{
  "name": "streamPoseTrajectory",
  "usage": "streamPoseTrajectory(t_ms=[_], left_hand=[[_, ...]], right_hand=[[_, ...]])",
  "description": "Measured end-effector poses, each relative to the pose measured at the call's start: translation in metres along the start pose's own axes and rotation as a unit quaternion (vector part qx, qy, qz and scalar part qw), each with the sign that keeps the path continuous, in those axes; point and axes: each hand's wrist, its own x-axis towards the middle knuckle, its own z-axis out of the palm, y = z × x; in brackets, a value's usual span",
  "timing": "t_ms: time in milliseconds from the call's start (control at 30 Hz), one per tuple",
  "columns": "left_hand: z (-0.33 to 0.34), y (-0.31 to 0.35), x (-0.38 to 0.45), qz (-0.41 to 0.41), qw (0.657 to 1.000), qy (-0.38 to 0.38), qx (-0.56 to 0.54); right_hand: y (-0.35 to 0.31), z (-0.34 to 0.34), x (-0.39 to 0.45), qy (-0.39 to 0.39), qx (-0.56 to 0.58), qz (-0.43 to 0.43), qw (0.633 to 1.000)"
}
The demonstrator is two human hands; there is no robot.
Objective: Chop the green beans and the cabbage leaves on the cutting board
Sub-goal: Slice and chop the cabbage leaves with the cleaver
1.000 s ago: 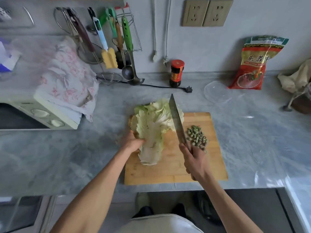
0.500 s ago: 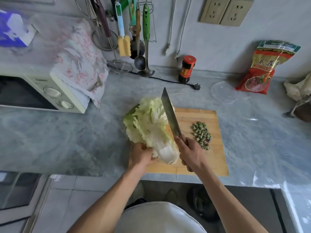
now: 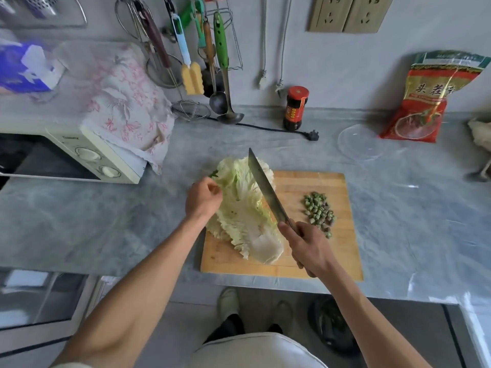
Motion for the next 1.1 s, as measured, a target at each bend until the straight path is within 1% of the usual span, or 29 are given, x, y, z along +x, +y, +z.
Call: streamPoseTrajectory(t_ms=[100,233,300,333,400,500,567,667,733,867,967,1100], left_hand=[[0.012,0.015,0.039,0.03,0.999,-0.019,0.013],[0.027,0.032,0.078,0.087,0.988,-0.109,0.064],[0.034,0.037,0.091,0.136,0.977,-0.13,0.095],[0.036,0.039,0.093,0.162,0.973,-0.125,0.106],[0.036,0.042,0.094,0.207,0.967,-0.086,0.116],[0.023,0.05,0.084,0.24,0.962,-0.047,0.12],[0.007,0.054,0.077,0.224,0.969,-0.05,0.095],[-0.019,0.051,0.082,0.15,0.986,-0.069,0.034],[-0.03,0.046,0.088,0.109,0.989,-0.1,0.003],[-0.027,0.02,0.097,0.05,0.985,-0.155,0.056],[-0.02,0.002,0.093,0.015,0.986,-0.159,0.055],[-0.023,-0.008,0.084,0.014,0.991,-0.13,0.005]], right_hand=[[-0.002,0.001,0.004,0.007,0.014,0.012,1.0],[-0.007,0.002,0.009,0.013,0.009,0.021,1.0],[-0.009,0.004,0.013,0.021,0.003,0.023,1.0],[-0.01,0.005,0.013,0.025,0.001,0.022,0.999],[-0.012,0.008,0.016,0.034,-0.003,0.023,0.999],[-0.017,0.01,0.017,0.038,-0.002,0.02,0.999],[-0.021,0.009,0.017,0.033,0.003,0.013,0.999],[-0.024,0.009,0.017,0.026,0.018,0.005,0.999],[-0.025,0.009,0.018,0.024,0.021,0.003,0.999],[-0.028,0.012,0.018,0.014,-0.002,-0.008,1.0],[-0.032,0.013,0.014,0.009,-0.017,-0.008,1.0],[-0.031,0.018,0.008,-0.006,-0.004,0.004,1.0]])
